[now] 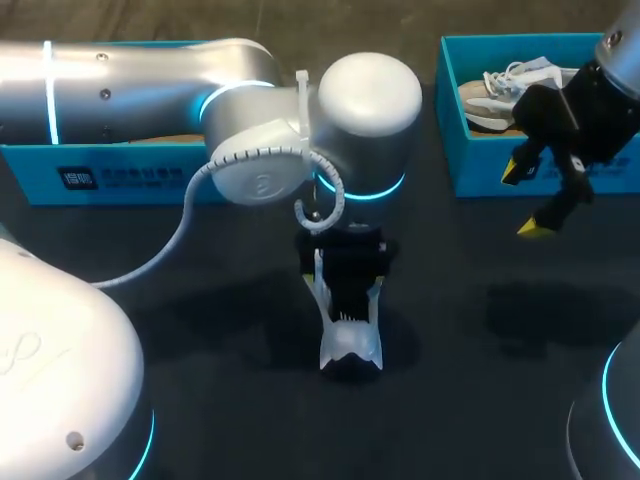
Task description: Take the shoe out of the shoebox, open the shoe tongue, remove and reinsert the insole, then place the shoe into the shoebox
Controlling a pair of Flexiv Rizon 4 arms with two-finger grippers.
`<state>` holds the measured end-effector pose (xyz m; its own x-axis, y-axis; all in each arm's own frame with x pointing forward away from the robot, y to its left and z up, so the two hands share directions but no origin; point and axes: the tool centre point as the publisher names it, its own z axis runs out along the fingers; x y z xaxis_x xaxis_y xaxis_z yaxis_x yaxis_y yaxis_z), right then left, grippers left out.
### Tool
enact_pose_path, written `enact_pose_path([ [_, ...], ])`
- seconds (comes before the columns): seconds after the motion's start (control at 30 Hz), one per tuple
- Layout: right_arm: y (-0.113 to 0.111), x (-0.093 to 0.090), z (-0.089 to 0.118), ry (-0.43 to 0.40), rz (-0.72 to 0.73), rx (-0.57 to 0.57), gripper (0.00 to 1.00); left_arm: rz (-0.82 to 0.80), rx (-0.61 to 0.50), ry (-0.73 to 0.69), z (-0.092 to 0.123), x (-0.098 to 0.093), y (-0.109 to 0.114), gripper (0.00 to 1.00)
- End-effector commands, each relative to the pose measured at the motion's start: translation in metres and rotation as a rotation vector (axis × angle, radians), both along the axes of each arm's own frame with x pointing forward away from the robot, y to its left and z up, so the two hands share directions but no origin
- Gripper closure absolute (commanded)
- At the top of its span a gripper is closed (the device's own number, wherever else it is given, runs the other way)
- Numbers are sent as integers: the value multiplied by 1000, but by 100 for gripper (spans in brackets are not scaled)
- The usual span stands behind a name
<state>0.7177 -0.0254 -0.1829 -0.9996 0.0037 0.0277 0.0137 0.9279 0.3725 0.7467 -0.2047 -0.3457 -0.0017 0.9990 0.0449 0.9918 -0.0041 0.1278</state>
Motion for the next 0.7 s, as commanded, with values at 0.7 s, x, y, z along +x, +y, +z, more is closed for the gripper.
enact_pose_path([
  [0.7, 1, 1, -1, 0, -1, -3, 0, -53, 7, 61, 65, 38, 10, 0],
])
